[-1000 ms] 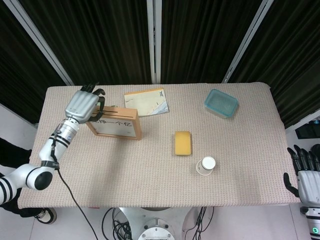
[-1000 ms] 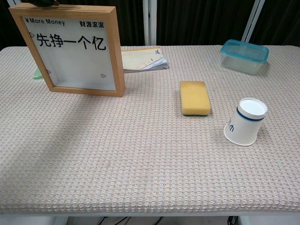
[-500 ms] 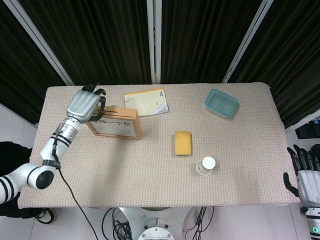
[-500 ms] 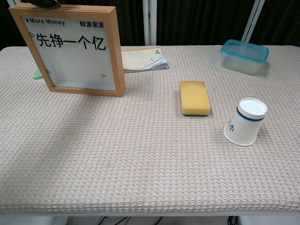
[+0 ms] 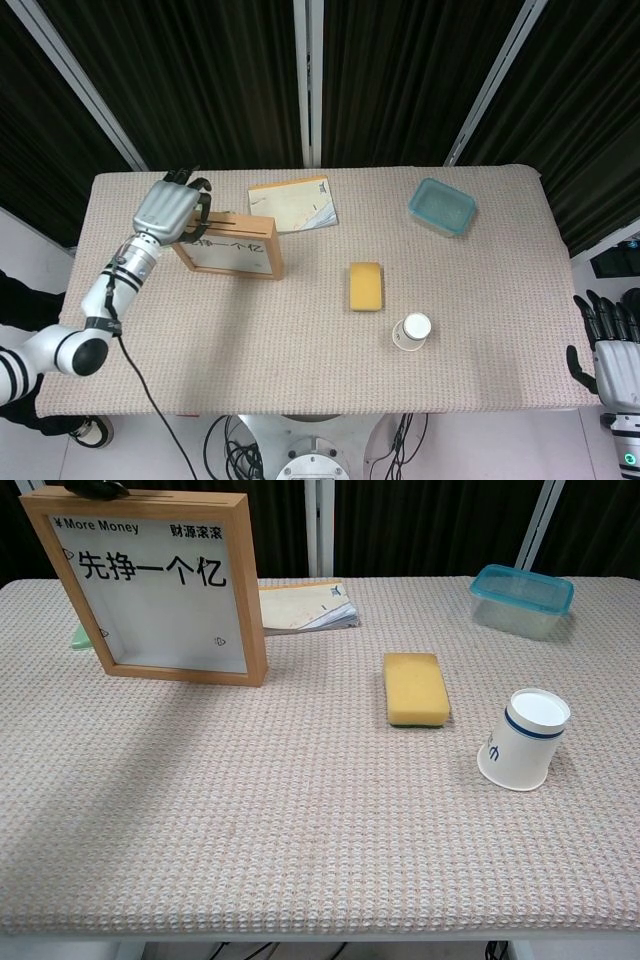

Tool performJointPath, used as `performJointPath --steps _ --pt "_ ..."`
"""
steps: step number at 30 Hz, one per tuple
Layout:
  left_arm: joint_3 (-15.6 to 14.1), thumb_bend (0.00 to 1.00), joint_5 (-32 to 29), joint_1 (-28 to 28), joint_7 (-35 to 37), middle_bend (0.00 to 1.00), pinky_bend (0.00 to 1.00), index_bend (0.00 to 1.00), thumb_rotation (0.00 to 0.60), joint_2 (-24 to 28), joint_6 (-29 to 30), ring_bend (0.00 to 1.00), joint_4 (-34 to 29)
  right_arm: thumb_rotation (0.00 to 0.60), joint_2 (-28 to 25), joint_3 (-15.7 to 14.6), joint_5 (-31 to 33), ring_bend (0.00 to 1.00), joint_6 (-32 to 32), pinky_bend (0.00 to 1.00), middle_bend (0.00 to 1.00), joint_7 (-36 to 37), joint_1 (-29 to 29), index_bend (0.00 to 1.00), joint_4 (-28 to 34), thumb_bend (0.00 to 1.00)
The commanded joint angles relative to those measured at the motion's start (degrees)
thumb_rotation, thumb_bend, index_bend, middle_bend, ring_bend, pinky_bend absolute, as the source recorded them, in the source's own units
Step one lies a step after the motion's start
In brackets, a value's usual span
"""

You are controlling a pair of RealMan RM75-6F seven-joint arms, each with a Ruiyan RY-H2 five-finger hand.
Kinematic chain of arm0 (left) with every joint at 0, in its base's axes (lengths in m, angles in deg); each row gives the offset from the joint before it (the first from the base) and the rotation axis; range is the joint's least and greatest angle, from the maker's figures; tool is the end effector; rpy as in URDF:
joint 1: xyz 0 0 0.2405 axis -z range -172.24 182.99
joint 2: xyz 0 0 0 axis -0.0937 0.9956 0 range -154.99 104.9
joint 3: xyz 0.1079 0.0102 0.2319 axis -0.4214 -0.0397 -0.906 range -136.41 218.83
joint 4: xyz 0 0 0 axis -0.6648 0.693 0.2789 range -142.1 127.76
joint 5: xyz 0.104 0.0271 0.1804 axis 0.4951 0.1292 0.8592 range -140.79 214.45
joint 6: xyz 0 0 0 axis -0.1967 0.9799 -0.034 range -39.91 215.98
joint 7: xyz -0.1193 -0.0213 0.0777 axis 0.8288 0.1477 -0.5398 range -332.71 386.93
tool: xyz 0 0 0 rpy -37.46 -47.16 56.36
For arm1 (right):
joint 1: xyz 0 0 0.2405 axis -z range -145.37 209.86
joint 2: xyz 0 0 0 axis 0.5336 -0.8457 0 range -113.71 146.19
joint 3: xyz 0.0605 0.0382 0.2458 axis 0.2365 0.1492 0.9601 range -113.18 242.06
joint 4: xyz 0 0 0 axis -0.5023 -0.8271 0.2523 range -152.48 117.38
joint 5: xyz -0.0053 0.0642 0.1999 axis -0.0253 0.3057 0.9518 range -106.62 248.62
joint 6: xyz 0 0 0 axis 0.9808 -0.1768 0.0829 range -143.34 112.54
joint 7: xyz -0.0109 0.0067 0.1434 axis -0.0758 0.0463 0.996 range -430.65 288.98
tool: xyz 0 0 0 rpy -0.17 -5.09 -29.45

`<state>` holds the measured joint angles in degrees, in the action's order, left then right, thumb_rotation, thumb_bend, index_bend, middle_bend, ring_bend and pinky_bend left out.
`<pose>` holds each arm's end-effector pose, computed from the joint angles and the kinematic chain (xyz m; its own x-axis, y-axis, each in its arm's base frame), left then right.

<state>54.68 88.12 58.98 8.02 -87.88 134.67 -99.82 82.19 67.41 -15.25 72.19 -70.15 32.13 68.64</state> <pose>-0.1168 0.4144 0.1281 0.5566 0.1433 0.8183 0.8056 -0.3339 -0.4895 -0.3396 -0.1552 0.1652 0.4541 0.0116 0.8909 -0.8893 0.0666 0.4524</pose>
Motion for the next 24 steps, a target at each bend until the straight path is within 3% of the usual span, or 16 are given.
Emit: performJointPath --steps 1,13,21,24 --pt "-0.22 0.39 -0.19 0.18 -0.1 0.23 0.09 0.6 0.6 -0.08 -0.16 0.0 0.17 0.6 0.01 0.03 0.09 0.0 -0.08 0.0 0.0 0.13 -0.02 0.0 -0.1 0.45" --pt "-0.71 0.39 0.41 0.37 0.76 0.23 0.09 0.39 0.6 -0.11 0.0 0.0 0.6 0.6 0.04 0.03 0.36 0.0 -0.39 0.0 0.0 0.56 -0.06 0.0 -0.51 0.45" --pt "-0.24 0.39 1.6 -0.34 2.05 0.22 0.09 0.36 0.6 0.8 1.8 0.0 -1.0 0.6 -0.14 0.13 0.31 0.0 -0.15 0.0 0.0 0.58 -0.04 0.0 -0.37 0.45" --pt "0.02 0.38 3.66 -2.39 3.29 0.22 0.09 0.36 0.6 2.16 5.41 0.0 -4.06 0.6 -0.33 0.16 0.1 0.0 0.22 0.0 0.0 0.72 0.04 0.0 -0.1 0.45"
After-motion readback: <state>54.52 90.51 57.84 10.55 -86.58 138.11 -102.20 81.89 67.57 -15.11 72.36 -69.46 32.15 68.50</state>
